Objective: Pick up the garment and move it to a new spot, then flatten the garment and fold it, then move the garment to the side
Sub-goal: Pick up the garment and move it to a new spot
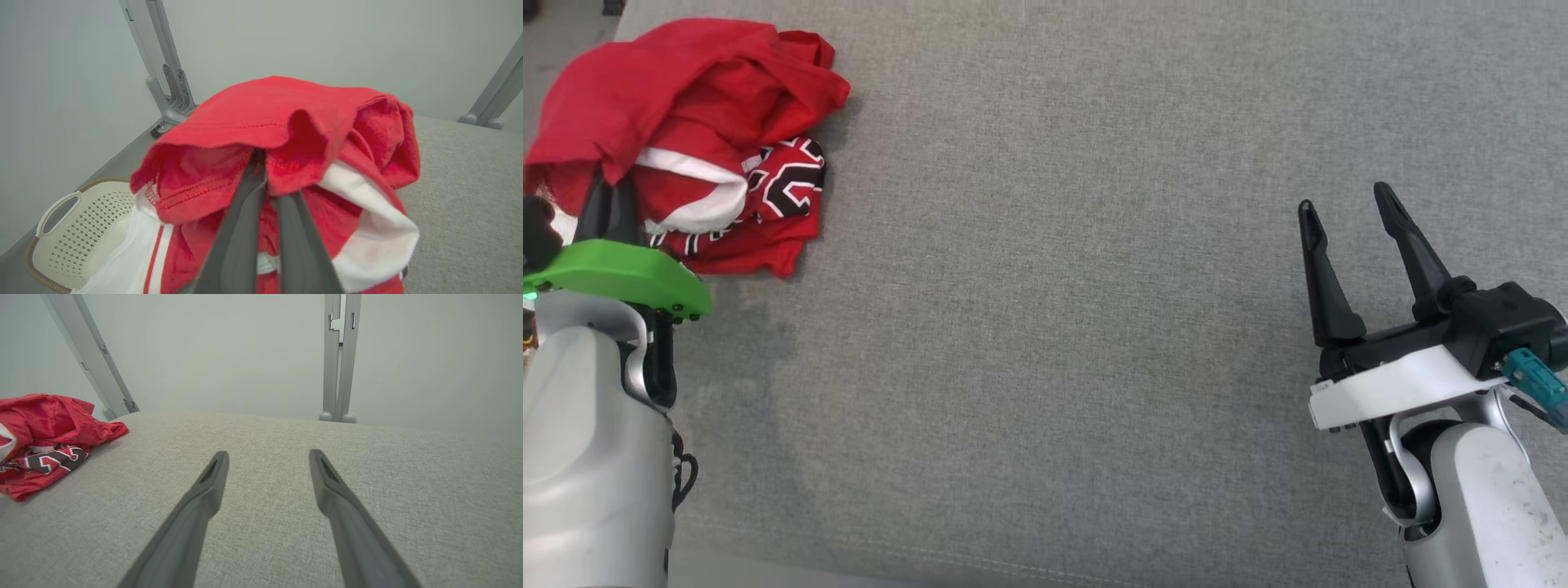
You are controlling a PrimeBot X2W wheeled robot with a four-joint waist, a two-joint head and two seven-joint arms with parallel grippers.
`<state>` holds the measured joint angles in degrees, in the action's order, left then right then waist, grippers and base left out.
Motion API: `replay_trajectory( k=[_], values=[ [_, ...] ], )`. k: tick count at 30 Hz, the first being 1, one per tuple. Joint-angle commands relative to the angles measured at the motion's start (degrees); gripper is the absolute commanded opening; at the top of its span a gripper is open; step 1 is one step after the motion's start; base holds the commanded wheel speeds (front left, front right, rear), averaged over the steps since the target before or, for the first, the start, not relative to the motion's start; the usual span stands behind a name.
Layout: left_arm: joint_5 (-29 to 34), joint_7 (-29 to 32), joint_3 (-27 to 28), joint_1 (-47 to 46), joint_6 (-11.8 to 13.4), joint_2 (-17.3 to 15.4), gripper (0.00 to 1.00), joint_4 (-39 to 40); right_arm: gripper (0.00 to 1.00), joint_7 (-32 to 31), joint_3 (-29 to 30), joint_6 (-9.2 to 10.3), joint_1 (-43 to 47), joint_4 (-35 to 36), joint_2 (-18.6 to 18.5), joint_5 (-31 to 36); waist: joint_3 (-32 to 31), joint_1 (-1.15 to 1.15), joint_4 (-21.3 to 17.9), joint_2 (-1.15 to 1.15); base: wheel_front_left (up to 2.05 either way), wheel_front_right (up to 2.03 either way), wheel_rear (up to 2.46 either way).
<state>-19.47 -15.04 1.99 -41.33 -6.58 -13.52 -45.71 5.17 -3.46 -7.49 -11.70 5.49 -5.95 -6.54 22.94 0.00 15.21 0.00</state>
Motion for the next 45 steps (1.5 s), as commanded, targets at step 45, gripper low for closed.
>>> replay_trajectory(
  k=[45],
  values=[
    [1.52, 6.29, -41.94, 9.88, -0.99, 10.38, 0.04, 22.31, 1.0, 7.23, -0.92, 0.0, 3.6, -5.65, 3.07, -7.7, -4.62, 0.0, -29.53, 0.0, 0.0, 0.0, 0.0]
  ],
)
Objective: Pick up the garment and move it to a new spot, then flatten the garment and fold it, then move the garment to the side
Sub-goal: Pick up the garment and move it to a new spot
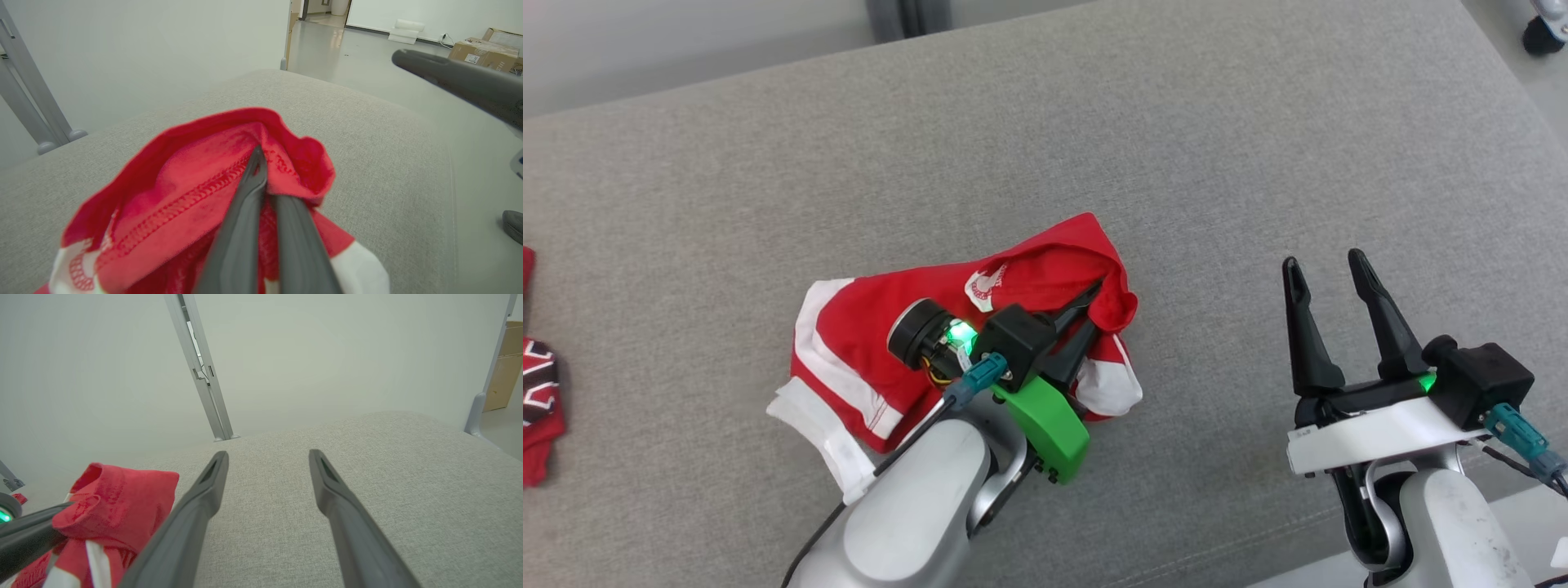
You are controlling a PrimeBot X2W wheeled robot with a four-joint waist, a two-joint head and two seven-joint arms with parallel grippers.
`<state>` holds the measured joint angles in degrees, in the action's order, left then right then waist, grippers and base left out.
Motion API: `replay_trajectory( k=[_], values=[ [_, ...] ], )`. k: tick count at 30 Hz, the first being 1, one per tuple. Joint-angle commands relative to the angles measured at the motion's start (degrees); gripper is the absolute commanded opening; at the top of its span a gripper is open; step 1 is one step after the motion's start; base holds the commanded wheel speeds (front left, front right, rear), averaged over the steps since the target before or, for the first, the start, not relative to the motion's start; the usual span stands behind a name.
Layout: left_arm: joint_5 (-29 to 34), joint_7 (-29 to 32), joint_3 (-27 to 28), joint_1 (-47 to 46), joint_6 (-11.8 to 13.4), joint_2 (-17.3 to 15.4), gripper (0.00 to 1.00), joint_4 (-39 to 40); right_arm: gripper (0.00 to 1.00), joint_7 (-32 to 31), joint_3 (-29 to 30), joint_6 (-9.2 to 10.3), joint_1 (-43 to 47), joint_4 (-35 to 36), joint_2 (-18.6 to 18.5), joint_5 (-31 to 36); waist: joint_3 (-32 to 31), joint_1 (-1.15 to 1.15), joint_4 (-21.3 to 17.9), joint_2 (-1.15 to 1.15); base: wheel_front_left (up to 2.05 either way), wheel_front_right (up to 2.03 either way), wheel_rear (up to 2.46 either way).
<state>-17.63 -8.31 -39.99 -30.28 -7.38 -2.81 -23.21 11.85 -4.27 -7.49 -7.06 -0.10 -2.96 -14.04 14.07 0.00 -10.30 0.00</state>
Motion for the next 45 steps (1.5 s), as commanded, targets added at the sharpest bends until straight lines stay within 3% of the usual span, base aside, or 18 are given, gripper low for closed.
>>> replay_trajectory(
  k=[1, 2, 8, 14, 24, 29, 36, 45],
  values=[
    [-0.61, -0.72, -0.52, -1.58, -0.19, -0.33, 0.26, -1.0, 1.0, 0.64, -0.07, 0.0, -1.19, -0.21, 0.08, -0.4, 4.53, 0.0, -4.13, 0.0, 0.0, 0.0, 0.0],
    [-0.63, -1.39, -1.11, -2.15, -0.19, -0.32, 0.99, -1.9, 1.0, 0.93, 0.06, 0.0, -1.28, -0.51, 0.06, -0.48, 4.74, 0.0, -4.09, 0.0, 0.0, 0.0, 0.0],
    [-0.48, -4.77, -2.75, -3.34, 0.15, -0.25, 1.0, -2.75, 1.0, 1.59, 0.88, 0.0, -1.55, -1.81, 0.05, 0.18, 3.63, 0.0, -1.45, 0.0, 0.0, 0.0, 0.0],
    [-1.01, -6.51, -0.96, -0.75, 2.18, -1.13, 1.0, 3.49, 1.0, 0.99, 1.45, 0.0, -1.08, -2.22, 0.02, 1.24, 0.36, 0.0, 2.96, 0.0, 0.0, 0.0, 0.0],
    [-4.04, -6.88, 12.21, 8.82, 9.78, -7.25, 1.0, 12.55, 1.0, -1.64, 2.47, 0.0, 1.42, -0.3, 0.0, 3.15, -4.24, 0.0, 9.62, 0.0, 0.0, 0.0, 0.0],
    [-4.8, -6.89, 19.06, 13.79, 12.3, -9.93, 1.0, 14.29, 1.0, -2.81, 2.85, 0.0, 2.58, 0.69, 0.01, 3.54, -5.7, 0.0, 11.83, 0.0, 0.0, 0.0, 0.0],
    [-5.03, -6.89, 26.57, 19.06, 12.88, -11.87, 1.0, 15.8, 1.0, -3.97, 3.42, 0.0, 4.19, 1.68, 0.0, 3.77, -7.15, 0.0, 13.72, 0.0, 0.0, 0.0, 0.0],
    [-4.2, -6.9, 27.68, 23.38, 10.7, -12.39, 1.0, 15.1, 1.0, -4.9, 4.02, 0.0, 6.7, 2.11, -0.01, 3.71, -9.27, 0.0, 13.31, 0.0, 0.0, 0.0, 0.0]
  ],
)
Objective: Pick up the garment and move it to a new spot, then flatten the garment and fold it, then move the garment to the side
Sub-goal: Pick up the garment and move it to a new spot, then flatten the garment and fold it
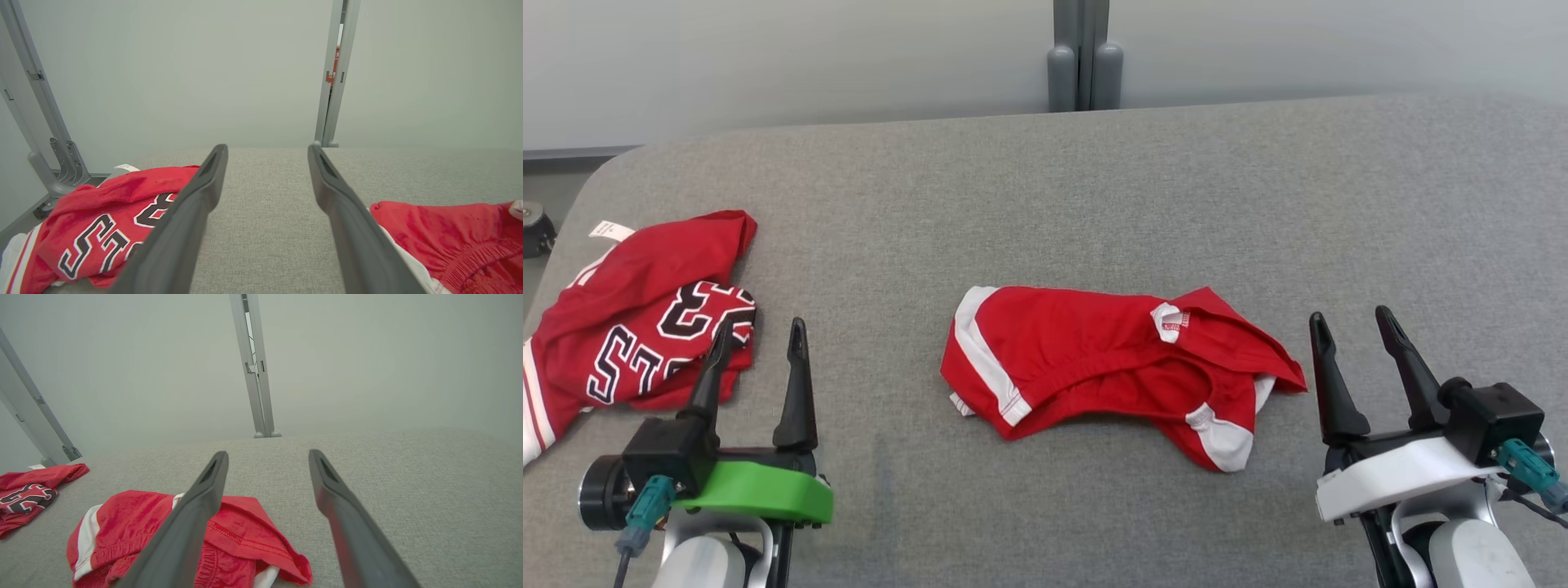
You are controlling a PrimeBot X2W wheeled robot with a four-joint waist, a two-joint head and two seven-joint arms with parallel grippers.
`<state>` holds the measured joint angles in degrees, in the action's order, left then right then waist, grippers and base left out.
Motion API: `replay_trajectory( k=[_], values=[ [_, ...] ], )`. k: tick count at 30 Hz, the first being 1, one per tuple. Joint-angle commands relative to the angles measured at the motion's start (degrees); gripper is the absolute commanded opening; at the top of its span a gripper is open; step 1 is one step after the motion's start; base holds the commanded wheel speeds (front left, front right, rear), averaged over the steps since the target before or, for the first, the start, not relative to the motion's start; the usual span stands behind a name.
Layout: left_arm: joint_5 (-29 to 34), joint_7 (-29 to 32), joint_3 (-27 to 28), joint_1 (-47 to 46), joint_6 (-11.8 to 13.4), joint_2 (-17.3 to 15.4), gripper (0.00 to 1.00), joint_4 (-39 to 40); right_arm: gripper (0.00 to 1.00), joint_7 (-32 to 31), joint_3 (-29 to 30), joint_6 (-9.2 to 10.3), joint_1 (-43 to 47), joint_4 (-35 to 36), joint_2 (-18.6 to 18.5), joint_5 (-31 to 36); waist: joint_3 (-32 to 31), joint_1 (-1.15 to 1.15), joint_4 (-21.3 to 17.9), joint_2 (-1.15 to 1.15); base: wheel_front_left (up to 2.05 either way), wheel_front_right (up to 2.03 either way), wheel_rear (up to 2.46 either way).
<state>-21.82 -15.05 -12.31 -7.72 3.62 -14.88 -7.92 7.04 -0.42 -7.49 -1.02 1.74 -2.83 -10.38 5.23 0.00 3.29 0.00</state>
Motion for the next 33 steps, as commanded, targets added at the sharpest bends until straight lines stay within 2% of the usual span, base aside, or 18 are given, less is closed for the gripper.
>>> replay_trajectory(
  k=[1, 12, 30, 33],
  values=[
    [-0.07, -0.17, -0.14, 1.27, -0.61, -0.3, 1.0, -0.3, 1.0, -0.19, 0.22, 0.0, 1.05, 0.34, -0.12, 0.07, -0.67, 0.0, -0.46, 0.0, 0.0, 0.0, 0.0],
    [0.02, -0.17, -0.81, 4.17, -0.52, -0.77, 1.0, -0.44, 1.0, -1.16, 0.39, 0.0, 3.17, 1.33, -0.13, 0.01, -1.98, 0.0, -1.53, 0.0, 0.0, 0.0, 0.0],
    [-0.54, 0.1, -1.58, 3.53, 0.27, -0.76, 1.0, -0.8, 1.0, -1.13, -0.14, 0.0, 2.68, 1.31, -0.13, -0.38, -1.46, 0.0, -1.59, 0.0, 0.0, 0.0, 0.0],
    [-0.44, 0.07, -1.69, 2.94, 0.41, -0.82, 1.0, -0.6, 1.0, -1.78, -1.64, 0.0, 2.03, 1.04, -0.12, -0.23, -0.94, 0.0, -1.35, 0.0, 0.0, 0.0, 0.0]
  ],
)
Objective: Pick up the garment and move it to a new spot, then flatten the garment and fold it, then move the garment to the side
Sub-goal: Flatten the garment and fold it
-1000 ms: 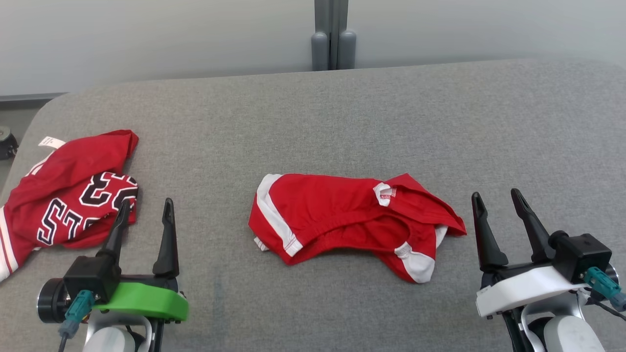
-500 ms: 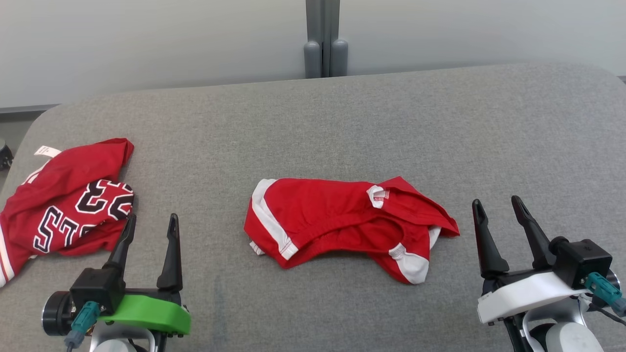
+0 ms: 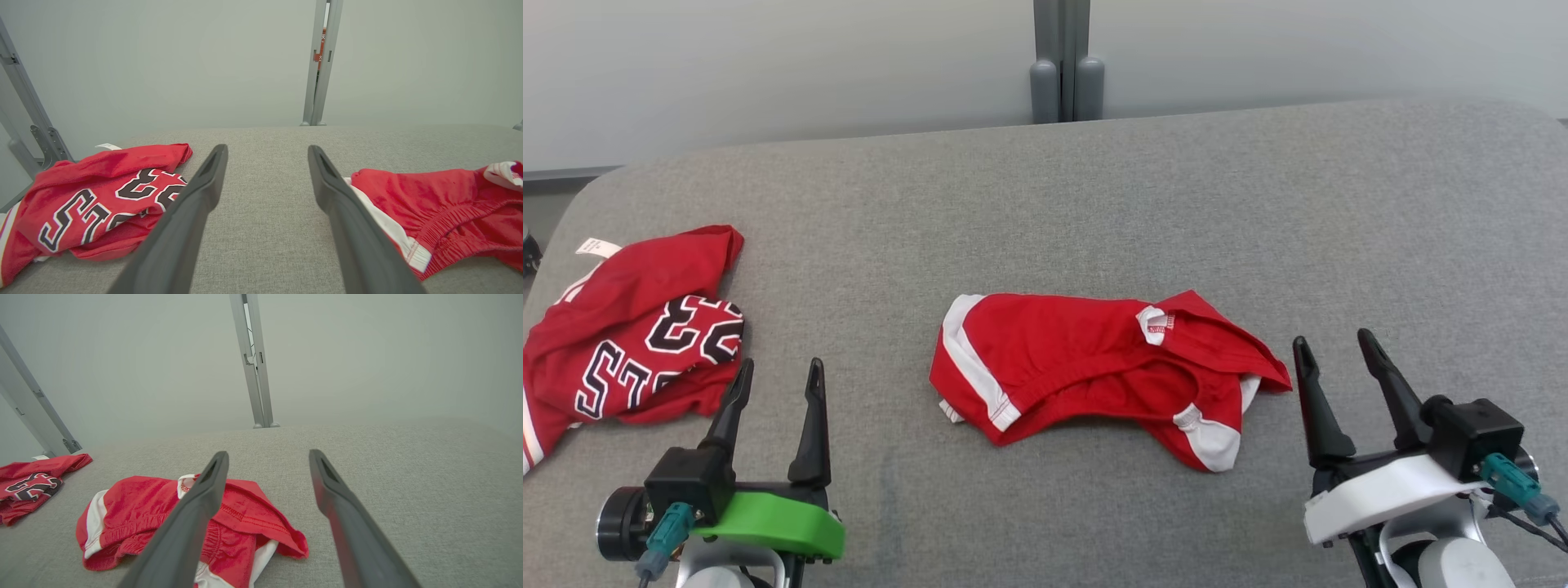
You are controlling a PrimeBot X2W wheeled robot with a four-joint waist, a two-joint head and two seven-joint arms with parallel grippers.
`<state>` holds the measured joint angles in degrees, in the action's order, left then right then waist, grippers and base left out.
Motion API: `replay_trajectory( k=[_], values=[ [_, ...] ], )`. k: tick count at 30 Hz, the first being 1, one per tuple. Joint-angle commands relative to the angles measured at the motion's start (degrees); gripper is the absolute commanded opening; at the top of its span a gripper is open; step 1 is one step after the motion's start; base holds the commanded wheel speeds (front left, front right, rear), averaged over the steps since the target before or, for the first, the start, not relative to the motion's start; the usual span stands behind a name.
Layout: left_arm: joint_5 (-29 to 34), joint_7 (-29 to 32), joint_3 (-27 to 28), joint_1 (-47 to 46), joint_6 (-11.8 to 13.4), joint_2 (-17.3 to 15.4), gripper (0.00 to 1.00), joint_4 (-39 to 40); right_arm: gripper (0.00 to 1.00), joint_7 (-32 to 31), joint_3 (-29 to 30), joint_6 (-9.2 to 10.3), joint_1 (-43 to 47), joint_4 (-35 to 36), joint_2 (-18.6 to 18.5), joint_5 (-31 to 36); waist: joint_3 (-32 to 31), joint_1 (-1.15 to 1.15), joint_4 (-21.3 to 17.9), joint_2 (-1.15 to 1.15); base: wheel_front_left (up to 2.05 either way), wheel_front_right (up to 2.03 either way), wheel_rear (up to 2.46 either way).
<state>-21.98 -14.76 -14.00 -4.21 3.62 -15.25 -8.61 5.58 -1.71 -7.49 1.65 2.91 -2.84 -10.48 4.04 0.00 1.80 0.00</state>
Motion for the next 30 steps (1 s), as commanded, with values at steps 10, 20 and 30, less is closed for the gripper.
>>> replay_trajectory(
  k=[10, 20, 30],
  values=[
    [1.04, -0.39, -1.22, -5.07, -0.14, 0.71, 1.0, 1.33, 1.0, -4.21, -15.29, 0.0, -6.86, -5.7, -1.45, -0.73, 5.53, 0.0, 3.47, 0.0, 0.0, 0.0, 0.0],
    [1.82, -0.47, -1.4, -8.0, -1.03, 2.55, 1.0, 0.33, 1.0, -7.64, -26.08, 0.0, -15.36, -19.52, -3.32, 0.94, 9.48, 0.0, 6.55, 0.0, 0.0, 0.0, 0.0],
    [2.99, -0.45, 0.09, -8.61, -2.02, 3.63, 1.0, 0.11, 0.0, -5.92, -26.73, 0.01, -19.97, -27.36, -1.69, 4.4, 10.23, 0.0, 6.61, 0.0, 0.0, 0.0, 0.0]
  ],
)
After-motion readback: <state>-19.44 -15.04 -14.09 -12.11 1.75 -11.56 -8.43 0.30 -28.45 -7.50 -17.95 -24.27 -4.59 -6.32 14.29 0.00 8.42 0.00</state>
